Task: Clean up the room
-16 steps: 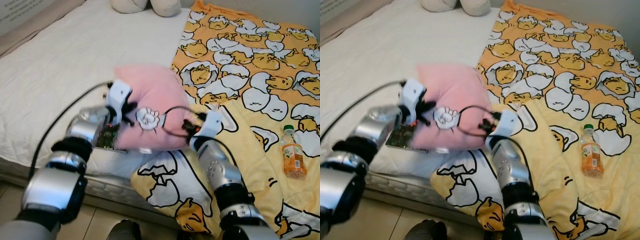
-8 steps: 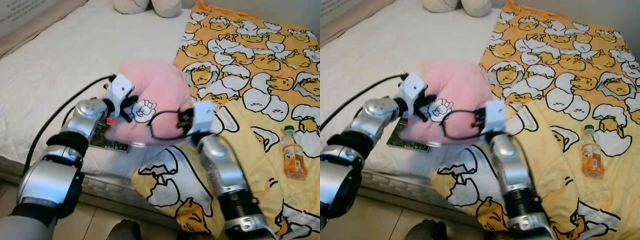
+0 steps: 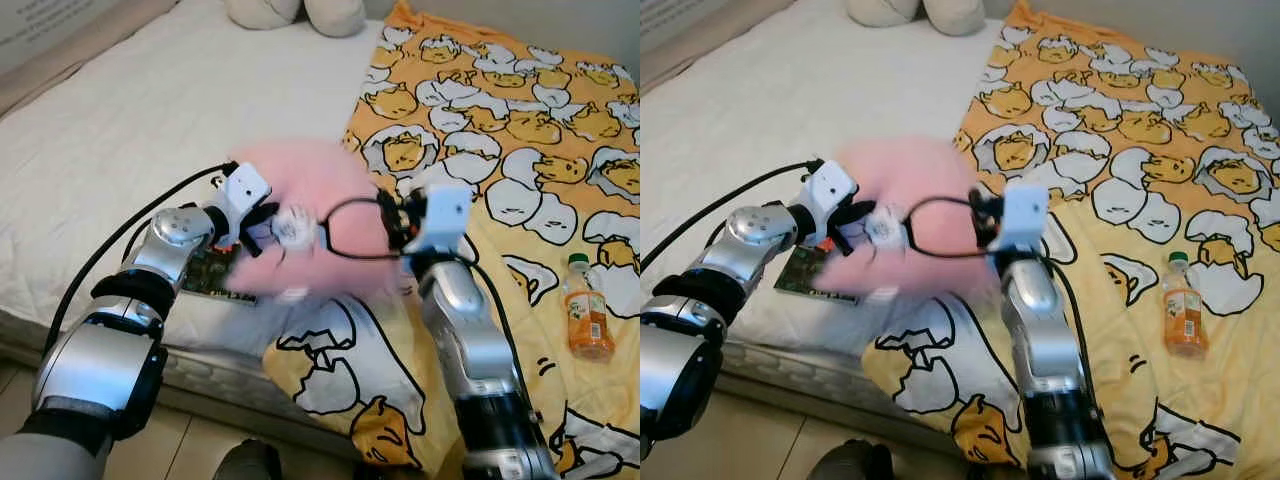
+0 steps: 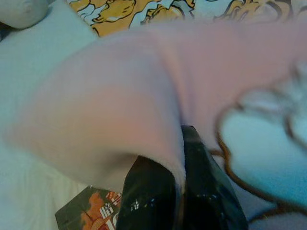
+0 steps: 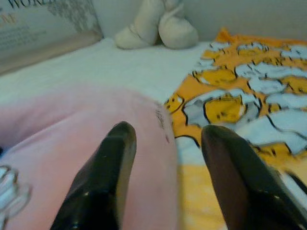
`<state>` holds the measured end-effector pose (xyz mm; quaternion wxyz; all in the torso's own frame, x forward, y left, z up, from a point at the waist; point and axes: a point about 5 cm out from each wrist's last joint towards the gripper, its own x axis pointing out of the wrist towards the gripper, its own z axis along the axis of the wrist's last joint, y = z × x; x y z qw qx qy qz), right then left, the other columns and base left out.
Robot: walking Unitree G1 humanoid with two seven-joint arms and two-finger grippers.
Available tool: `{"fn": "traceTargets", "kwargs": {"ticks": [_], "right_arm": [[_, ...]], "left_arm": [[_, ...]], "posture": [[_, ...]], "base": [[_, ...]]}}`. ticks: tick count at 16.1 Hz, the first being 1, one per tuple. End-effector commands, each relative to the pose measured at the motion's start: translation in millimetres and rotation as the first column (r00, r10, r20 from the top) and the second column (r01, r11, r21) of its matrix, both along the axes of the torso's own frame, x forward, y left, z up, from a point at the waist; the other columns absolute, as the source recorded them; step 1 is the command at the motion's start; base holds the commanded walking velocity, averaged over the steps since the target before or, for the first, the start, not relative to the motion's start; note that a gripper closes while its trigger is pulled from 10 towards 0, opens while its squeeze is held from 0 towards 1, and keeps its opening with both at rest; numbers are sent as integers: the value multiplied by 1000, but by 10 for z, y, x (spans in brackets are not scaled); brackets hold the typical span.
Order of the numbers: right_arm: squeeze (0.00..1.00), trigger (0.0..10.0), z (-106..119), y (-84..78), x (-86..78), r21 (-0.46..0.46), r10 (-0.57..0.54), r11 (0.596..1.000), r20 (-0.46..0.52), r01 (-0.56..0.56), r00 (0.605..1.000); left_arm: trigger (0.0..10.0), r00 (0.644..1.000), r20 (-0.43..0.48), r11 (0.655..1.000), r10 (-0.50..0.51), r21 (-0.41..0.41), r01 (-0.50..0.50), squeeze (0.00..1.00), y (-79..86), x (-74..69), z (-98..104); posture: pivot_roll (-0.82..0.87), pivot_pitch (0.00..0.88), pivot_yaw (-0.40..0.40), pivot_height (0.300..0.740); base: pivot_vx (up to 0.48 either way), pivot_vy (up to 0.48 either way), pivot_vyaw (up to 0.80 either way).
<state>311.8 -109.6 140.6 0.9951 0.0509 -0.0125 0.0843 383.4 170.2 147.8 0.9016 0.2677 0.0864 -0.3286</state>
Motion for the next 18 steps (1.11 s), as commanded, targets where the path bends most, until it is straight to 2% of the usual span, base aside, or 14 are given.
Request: {"fn": "traceTargets", "kwargs": {"ticks": [1,3,5,6,7,8,9,10,11,12,14,15,16,18], "right_arm": [[1000,10000,9,-66,-89,6,-10,1000,-3,10,1000],[1000,10000,49,-83,-186,2,8,1000,19,-8,1000],[1000,10000,-25,-121,-170,-10,4,1000,-22,-4,1000],[1000,10000,-117,-157,-135,31,-5,999,-81,7,997],[0,10000,-237,-198,-87,88,-2,996,-152,15,988],[0,10000,-357,-217,-47,176,27,984,-231,14,973],[0,10000,-488,-142,3,302,134,952,-306,-38,942],[0,10000,-540,-89,28,377,195,924,-330,-60,924],[0,10000,-633,12,86,455,281,885,-352,-99,893],[0,10000,-654,39,100,475,302,873,-354,-108,885],[0,10000,-696,241,187,450,379,869,-340,-205,861],[0,10000,-678,322,206,474,420,849,-332,-235,845],[0,10000,-676,336,212,479,428,844,-333,-240,840],[0,10000,-723,335,292,477,376,862,-369,-174,850]], "left_arm": [[0,999,39,999,-32,24,31,0,32,7,75],[0,997,45,997,-56,48,53,0,69,-3,95],[0,996,56,996,-75,62,72,0,117,-2,146],[0,996,65,996,-68,61,64,0,134,6,170],[0,995,79,996,-62,67,56,0,149,14,197],[0,994,90,997,-56,64,51,0,164,20,220],[0,995,86,998,-51,36,49,0,175,9,204],[0,996,77,999,-43,14,43,0,175,1,178],[0,999,50,999,-9,-51,12,0,172,-25,85],[10000,999,39,997,5,-72,-2,0,170,-31,54],[10000,1000,-20,980,3,-201,-7,0,115,-115,-128],[10000,1000,-29,977,-6,-215,0,0,86,-141,-181],[10000,1000,-29,976,-9,-218,3,0,77,-148,-192],[10000,996,-69,958,-49,-284,27,0,-19,-236,-345]], "posture": [[-10,0,-27,740],[-14,0,-26,740],[-25,0,-25,740],[-25,0,-22,740],[-24,0,-19,740],[-23,0,-15,740],[-25,0,-8,740],[-23,0,-4,740],[-21,0,-3,740],[-12,0,-3,740],[16,0,-19,740],[26,0,-30,740],[26,0,-30,740],[58,7,-56,740]], "base": [[0,0,0],[0,0,0],[0,0,0],[0,0,0],[0,0,0],[0,0,0],[0,0,0],[0,0,0],[0,0,0],[0,0,0],[0,0,0],[0,0,0],[0,0,0],[0,0,0]]}}
